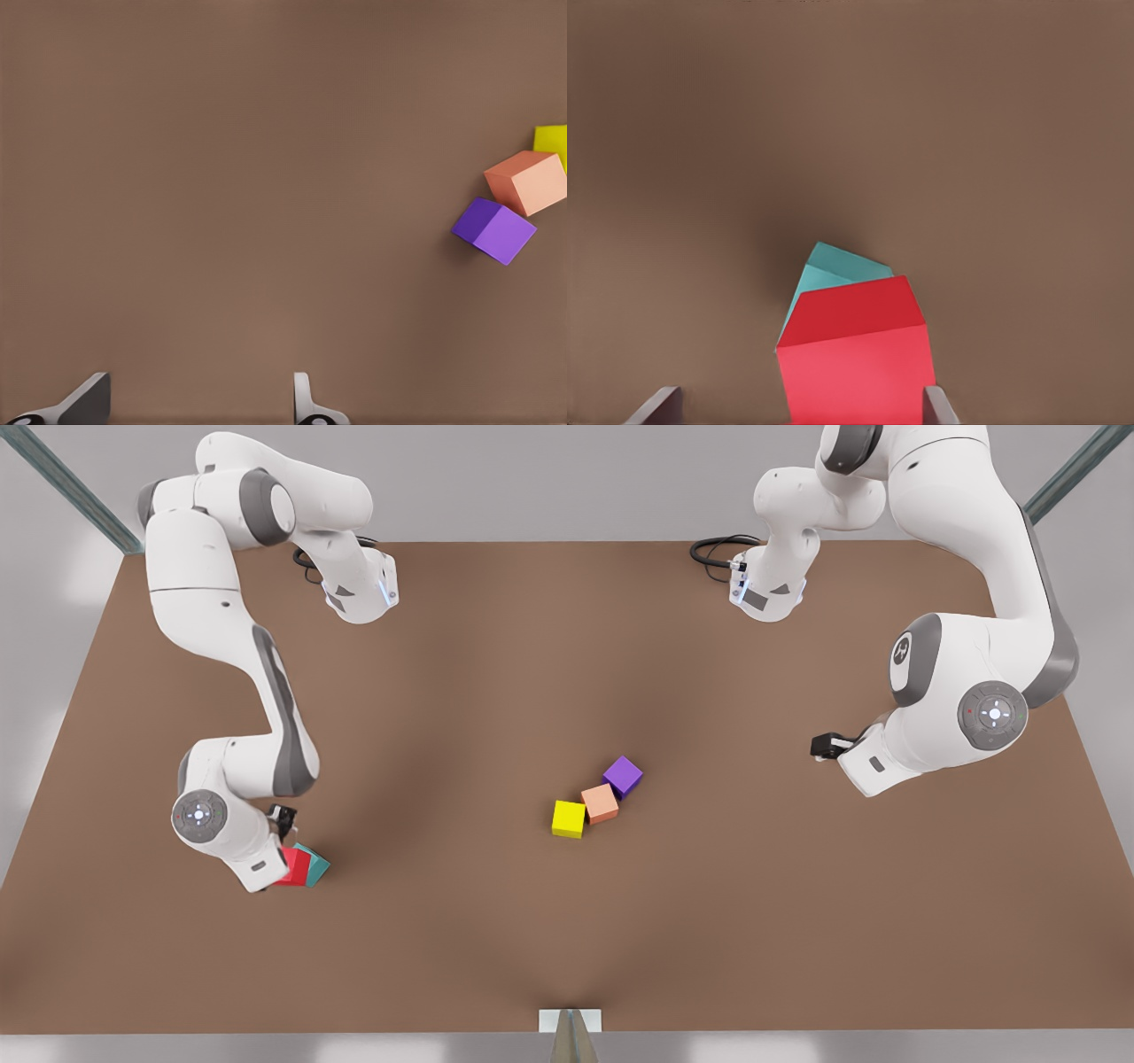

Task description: Pick up red wooden cube and pass to hand red wooden cube and place in blue wooden cube

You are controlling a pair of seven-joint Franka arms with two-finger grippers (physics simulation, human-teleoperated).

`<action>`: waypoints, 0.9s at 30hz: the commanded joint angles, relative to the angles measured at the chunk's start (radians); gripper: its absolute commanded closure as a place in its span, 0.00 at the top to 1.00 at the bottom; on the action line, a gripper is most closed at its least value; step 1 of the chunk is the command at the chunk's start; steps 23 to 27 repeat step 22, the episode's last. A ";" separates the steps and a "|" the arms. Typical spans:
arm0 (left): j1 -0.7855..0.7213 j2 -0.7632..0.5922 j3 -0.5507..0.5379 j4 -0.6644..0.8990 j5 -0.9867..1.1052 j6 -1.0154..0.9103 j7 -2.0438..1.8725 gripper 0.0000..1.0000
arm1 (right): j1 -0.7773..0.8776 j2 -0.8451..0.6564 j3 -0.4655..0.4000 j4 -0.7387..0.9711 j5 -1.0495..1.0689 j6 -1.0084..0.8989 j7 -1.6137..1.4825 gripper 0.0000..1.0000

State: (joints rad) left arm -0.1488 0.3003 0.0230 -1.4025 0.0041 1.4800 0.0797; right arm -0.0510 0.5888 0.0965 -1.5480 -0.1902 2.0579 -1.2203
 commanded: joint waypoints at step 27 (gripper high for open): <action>0.000 0.003 0.000 -0.001 0.001 -0.003 -0.006 1.00 | -0.061 -0.420 -0.029 0.066 0.218 -0.539 1.253 1.00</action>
